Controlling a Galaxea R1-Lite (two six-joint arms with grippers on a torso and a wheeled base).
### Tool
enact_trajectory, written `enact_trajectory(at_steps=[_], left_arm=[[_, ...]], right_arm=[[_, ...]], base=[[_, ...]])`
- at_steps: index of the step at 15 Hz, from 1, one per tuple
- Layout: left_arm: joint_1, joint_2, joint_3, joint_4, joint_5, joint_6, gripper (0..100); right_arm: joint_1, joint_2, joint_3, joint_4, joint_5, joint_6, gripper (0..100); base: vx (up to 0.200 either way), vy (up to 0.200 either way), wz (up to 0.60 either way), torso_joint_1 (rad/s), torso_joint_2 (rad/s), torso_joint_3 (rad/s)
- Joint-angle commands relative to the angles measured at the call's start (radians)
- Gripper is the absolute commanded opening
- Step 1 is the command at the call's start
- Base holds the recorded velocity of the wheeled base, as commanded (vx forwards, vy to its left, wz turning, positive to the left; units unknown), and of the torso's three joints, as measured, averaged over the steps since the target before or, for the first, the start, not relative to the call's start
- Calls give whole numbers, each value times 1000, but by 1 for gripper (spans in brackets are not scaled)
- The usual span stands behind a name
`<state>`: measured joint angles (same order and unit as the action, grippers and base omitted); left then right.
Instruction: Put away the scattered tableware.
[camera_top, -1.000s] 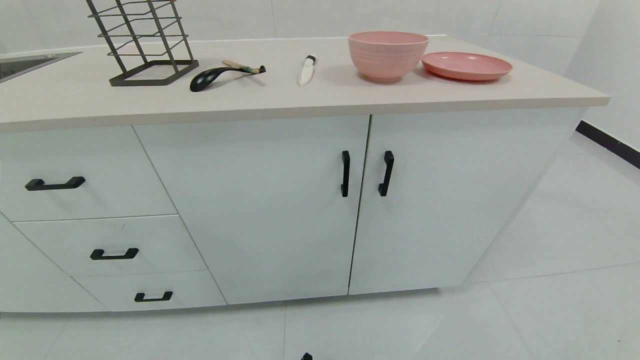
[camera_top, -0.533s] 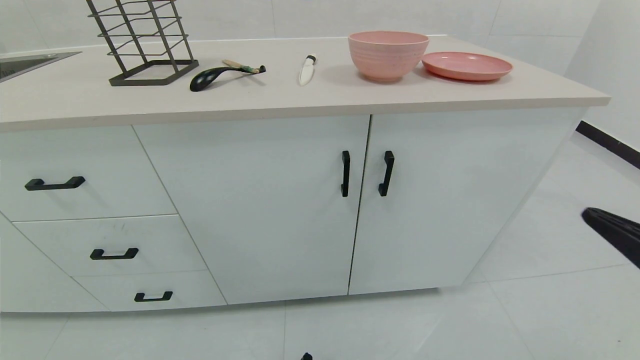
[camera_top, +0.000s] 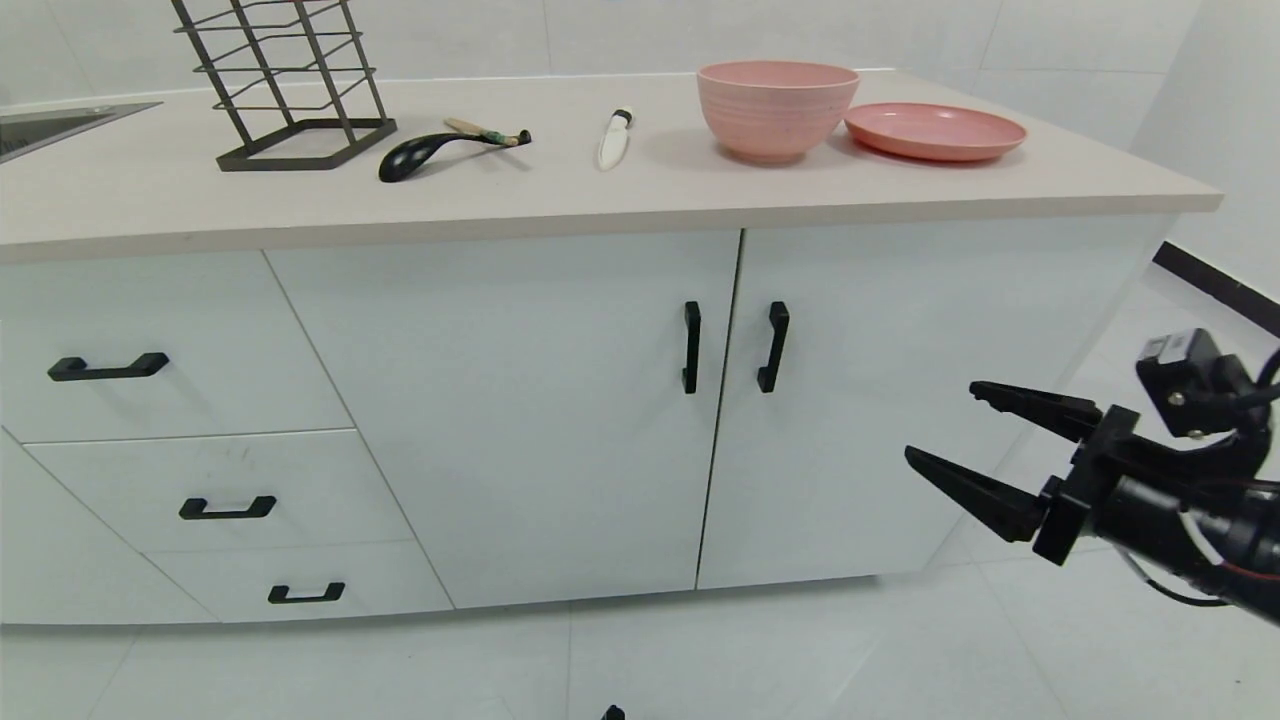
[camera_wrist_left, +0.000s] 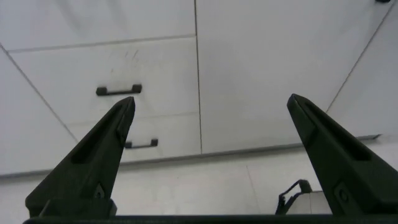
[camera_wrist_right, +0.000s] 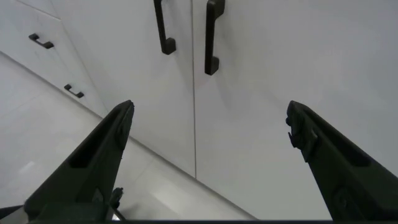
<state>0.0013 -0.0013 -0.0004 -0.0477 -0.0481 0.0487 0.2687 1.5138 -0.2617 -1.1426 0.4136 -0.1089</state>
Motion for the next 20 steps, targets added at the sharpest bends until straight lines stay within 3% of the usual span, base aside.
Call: enact_trajectory(at_steps=[1, 2, 3, 5, 6, 7, 8, 12, 13, 14, 15, 17, 18, 20], left_arm=[[0, 1, 0, -103, -9, 11, 100], [0, 1, 0, -230, -15, 2, 100], [-1, 6, -10, -258, -42, -12, 100], [-10, 30, -44, -196, -159, -87, 100], [-20, 58, -72, -155, -213, -102, 100], [-58, 129, -113, -112, -300, -102, 100], [-87, 182, -131, -116, -335, -98, 100], [-185, 402, -191, -222, -403, -90, 100], [-193, 468, -191, -259, -404, -72, 100], [-210, 586, -201, -307, -412, -15, 100], [-224, 638, -211, -333, -423, 10, 100], [-297, 836, -234, -482, -477, 77, 100], [-331, 912, -231, -560, -509, 88, 100], [-340, 1031, -219, -684, -519, 89, 100]], right_arm=[[6, 129, -47, -6, 8, -5, 100], [7, 164, -77, -8, 27, -15, 100], [14, 203, -116, -9, 50, -29, 100], [38, 259, -151, -48, 85, -41, 100], [52, 272, -152, -59, 102, -43, 100], [63, 286, -146, -85, 116, -43, 100], [63, 295, -143, -125, 126, -44, 100], [38, 310, -151, -177, 146, -44, 100], [40, 310, -151, -184, 160, -49, 100], [40, 310, -154, -195, 177, -63, 100], [40, 310, -157, -195, 182, -63, 100], [43, 312, -165, -200, 185, -64, 100], [43, 312, -165, -203, 185, -64, 100], [47, 322, -171, -207, 186, -64, 100]], base=[[0, 0, 0, 0, 0, 0], [0, 0, 0, 0, 0, 0], [0, 0, 0, 0, 0, 0], [0, 0, 0, 0, 0, 0], [0, 0, 0, 0, 0, 0], [0, 0, 0, 0, 0, 0], [0, 0, 0, 0, 0, 0], [0, 0, 0, 0, 0, 0], [0, 0, 0, 0, 0, 0], [0, 0, 0, 0, 0, 0], [0, 0, 0, 0, 0, 0], [0, 0, 0, 0, 0, 0], [0, 0, 0, 0, 0, 0], [0, 0, 0, 0, 0, 0]])
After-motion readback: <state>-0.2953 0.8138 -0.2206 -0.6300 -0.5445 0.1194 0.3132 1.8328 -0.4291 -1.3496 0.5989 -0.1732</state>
